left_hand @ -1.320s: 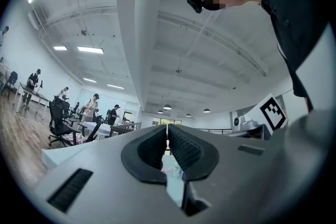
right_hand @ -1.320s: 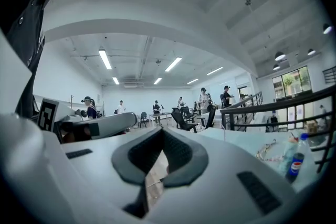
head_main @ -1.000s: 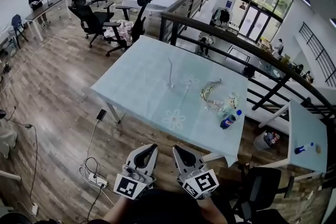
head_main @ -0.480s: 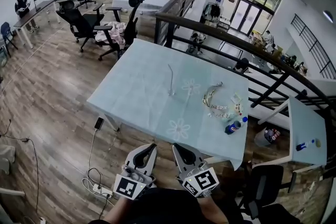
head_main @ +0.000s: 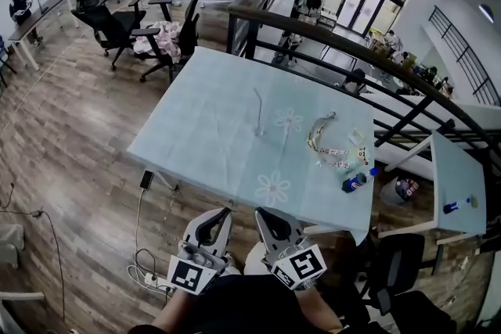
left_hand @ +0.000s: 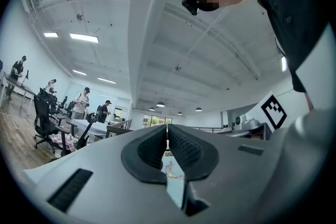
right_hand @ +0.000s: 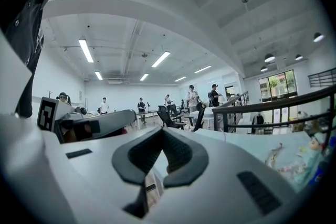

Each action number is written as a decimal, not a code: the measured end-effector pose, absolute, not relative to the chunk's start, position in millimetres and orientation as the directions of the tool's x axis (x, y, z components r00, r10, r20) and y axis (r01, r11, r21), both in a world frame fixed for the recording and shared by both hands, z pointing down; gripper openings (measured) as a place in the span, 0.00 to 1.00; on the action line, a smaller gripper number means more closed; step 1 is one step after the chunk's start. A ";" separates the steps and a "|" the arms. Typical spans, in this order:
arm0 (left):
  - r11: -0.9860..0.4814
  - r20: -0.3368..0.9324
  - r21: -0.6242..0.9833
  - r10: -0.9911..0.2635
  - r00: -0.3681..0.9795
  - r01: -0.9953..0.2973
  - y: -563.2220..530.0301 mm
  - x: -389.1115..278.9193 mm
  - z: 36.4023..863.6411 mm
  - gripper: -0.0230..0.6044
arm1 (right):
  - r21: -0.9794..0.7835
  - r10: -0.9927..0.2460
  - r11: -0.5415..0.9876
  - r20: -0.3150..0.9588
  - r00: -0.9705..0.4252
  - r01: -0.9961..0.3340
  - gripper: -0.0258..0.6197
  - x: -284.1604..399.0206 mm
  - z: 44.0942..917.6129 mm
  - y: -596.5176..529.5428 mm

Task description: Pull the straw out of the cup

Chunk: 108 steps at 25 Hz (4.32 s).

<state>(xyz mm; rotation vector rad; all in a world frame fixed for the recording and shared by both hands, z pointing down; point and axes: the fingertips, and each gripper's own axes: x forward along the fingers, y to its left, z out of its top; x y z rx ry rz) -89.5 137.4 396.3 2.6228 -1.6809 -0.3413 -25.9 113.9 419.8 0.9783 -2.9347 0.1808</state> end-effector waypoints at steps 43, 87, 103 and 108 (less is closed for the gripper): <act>-0.448 -0.118 0.124 -0.893 0.435 -0.885 -80.5 -87.2 410.8 0.07 | -0.145 -0.609 0.771 0.113 -0.785 -0.620 0.05 -36.2 438.4 -107.6; -0.657 -0.056 0.170 -0.751 0.658 -0.734 -246.1 -118.3 421.9 0.07 | -0.179 -0.717 0.466 0.497 -0.489 -0.866 0.06 -49.2 605.5 -306.4; -0.649 -0.019 0.150 -0.756 0.654 -0.746 -250.5 -113.0 429.2 0.07 | -0.163 -0.620 0.523 0.601 -0.505 -0.836 0.22 -62.2 657.7 -335.1; -0.636 -0.011 0.148 -0.767 0.641 -0.758 -249.4 -114.0 431.6 0.07 | -0.150 -0.612 0.526 0.616 -0.495 -0.837 0.22 -65.7 669.1 -337.4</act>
